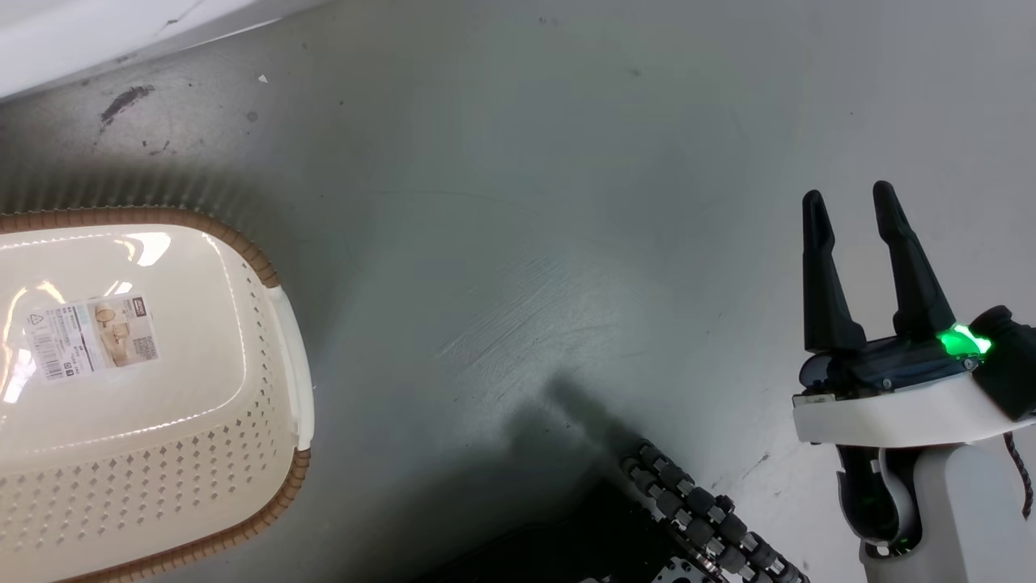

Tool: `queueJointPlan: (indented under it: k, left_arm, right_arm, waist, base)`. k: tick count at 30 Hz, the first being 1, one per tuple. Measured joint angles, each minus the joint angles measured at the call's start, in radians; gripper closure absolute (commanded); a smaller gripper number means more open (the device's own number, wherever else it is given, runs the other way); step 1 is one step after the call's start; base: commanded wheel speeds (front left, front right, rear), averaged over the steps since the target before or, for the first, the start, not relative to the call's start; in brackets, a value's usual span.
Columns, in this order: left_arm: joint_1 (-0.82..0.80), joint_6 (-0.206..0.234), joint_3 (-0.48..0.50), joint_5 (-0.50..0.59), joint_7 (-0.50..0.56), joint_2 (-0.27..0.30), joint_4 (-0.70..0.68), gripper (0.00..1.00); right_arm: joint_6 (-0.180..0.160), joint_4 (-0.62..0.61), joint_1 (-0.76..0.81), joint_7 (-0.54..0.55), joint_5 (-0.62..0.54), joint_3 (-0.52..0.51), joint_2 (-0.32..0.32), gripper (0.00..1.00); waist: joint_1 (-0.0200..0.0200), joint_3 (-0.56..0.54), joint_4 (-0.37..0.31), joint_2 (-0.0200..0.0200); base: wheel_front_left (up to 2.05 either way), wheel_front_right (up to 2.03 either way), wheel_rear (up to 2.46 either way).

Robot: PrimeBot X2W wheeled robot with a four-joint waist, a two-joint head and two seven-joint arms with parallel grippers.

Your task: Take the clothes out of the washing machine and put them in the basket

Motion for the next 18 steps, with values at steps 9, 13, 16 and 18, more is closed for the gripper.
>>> queueJointPlan:
  k: [9,13,16,18]
  left_arm:
    - [-0.02,0.0,-0.054,-0.024,-0.105,0.013,0.032,1.0]
    - [-0.029,0.0,-0.075,-0.044,-0.175,0.018,0.031,1.0]
    - [-0.021,0.0,-0.08,-0.075,-0.257,-0.006,0.042,1.0]
    - [0.018,0.0,-0.087,-0.121,-0.389,-0.056,0.076,1.0]
  right_arm:
    - [0.0,0.002,-0.038,0.0,-0.02,-0.057,0.001,0.0]
    - [0.0,0.012,-0.07,0.0,-0.025,-0.062,0.001,0.0]
    - [0.0,0.016,-0.081,0.0,-0.039,-0.075,0.001,0.0]
    - [0.0,0.023,-0.085,0.0,-0.078,-0.1,0.001,0.0]
  waist:
    - [0.0,-0.012,0.001,0.0]
    - [0.0,-0.029,-0.002,0.0]
    - [0.0,-0.052,0.008,0.0]
    - [0.0,-0.094,0.036,0.0]
  base:
    - [0.0,0.0,0.0]
    - [0.0,0.0,0.0]
    - [0.0,0.0,0.0]
    - [0.0,0.0,0.0]
